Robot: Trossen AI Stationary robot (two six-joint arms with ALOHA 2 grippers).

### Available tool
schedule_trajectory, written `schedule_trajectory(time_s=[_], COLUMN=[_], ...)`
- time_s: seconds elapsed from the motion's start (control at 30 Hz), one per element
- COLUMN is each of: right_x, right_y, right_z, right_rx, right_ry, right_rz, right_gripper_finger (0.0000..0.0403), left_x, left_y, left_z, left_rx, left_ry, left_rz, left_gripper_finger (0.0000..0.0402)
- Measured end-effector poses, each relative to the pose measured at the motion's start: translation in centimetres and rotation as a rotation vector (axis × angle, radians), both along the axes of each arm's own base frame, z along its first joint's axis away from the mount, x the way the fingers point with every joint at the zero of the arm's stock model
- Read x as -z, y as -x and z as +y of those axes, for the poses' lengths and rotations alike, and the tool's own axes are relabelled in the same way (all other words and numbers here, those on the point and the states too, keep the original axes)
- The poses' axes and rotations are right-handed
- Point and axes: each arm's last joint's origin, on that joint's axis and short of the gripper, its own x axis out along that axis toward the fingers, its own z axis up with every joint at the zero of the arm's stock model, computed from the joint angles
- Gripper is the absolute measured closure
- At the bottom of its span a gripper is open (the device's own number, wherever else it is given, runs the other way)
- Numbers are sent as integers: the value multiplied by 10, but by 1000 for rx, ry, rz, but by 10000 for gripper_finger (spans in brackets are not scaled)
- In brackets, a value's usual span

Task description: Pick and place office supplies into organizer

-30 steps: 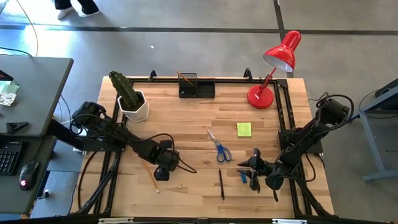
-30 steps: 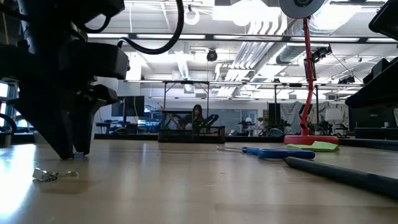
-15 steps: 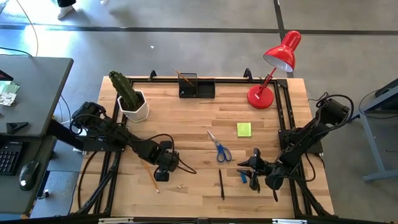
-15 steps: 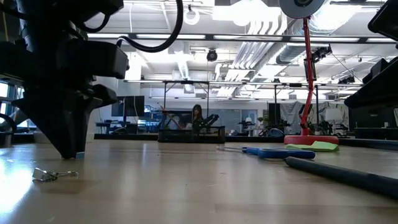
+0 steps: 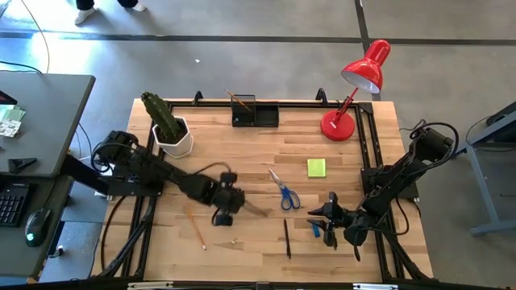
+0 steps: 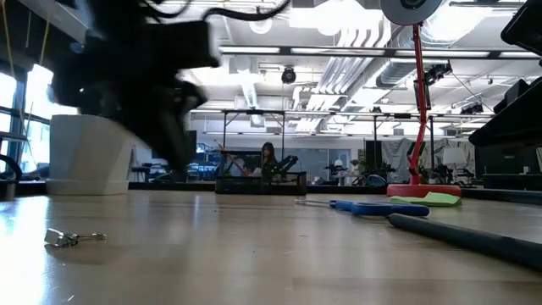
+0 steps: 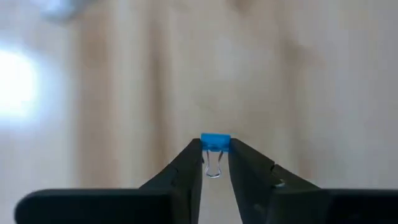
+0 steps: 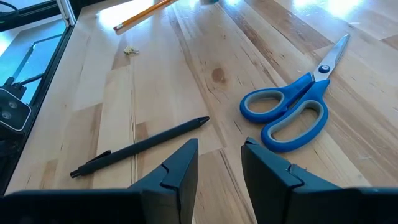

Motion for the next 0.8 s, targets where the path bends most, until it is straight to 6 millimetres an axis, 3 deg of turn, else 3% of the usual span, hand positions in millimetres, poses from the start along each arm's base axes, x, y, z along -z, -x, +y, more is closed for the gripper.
schedule_trajectory(time_s=[0.13,0.33,0.57,0.8], right_x=[0,0,0,0], right_y=[0,0,0,0], right_z=[0,0,0,-1], right_rx=[0,-3,-1,-14], right_ry=[0,7,32,61], right_rz=[0,0,-6,-4], right_gripper_finger=[286,286,286,286], left_x=[-16,-44,-60,-49], left_y=[-15,-26,-11,4], left_z=[40,124,214,264], left_rx=[-56,-263,-514,-609], left_ry=[-67,-116,-135,-115], left_rz=[-36,-121,-286,-336], left_gripper_finger=[353,344,331,347])
